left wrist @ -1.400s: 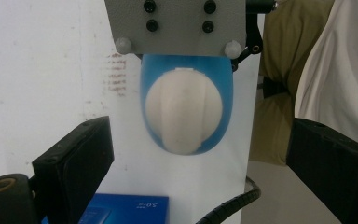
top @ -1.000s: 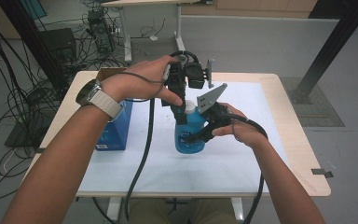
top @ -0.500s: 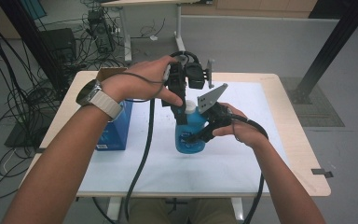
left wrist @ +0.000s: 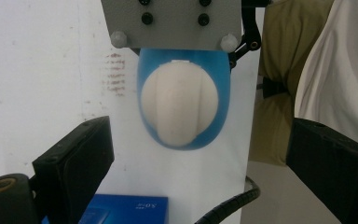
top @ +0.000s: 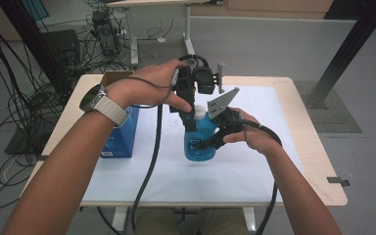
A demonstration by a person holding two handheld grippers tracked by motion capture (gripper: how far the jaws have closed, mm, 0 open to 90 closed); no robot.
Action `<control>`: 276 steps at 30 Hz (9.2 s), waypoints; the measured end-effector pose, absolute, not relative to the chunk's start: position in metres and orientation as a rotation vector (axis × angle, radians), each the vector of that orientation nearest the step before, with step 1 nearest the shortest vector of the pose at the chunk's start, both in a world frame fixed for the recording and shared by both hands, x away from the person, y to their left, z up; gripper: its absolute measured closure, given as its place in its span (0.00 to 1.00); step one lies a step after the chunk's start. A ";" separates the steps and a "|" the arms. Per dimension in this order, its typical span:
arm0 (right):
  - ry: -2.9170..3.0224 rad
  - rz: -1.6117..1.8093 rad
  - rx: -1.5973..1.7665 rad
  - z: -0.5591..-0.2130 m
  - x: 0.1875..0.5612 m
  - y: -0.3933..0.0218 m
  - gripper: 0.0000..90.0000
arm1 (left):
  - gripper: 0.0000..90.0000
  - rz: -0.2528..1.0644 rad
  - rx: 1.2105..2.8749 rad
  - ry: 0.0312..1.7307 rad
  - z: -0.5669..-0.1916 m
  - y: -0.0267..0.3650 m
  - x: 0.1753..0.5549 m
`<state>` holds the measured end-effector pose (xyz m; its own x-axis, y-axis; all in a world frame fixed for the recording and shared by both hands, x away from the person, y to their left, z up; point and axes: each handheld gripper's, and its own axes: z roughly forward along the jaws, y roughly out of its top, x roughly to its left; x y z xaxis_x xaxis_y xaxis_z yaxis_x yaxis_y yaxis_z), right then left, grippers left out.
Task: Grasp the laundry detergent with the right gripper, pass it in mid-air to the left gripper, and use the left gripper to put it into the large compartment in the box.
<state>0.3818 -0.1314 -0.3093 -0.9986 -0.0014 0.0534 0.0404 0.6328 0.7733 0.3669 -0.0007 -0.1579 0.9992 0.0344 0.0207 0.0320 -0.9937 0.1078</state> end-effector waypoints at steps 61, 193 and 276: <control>-2.793 -1.314 -0.034 -0.302 0.380 -0.124 0.48 | 0.09 0.044 3.012 0.043 -0.170 -0.006 0.369; -2.820 -1.328 0.040 -0.290 0.373 -0.120 0.48 | 0.42 -0.079 2.942 0.037 -0.201 -0.004 0.374; -2.827 -1.338 0.083 -0.288 0.375 -0.120 0.48 | 0.42 -0.050 2.912 0.063 -0.199 0.001 0.371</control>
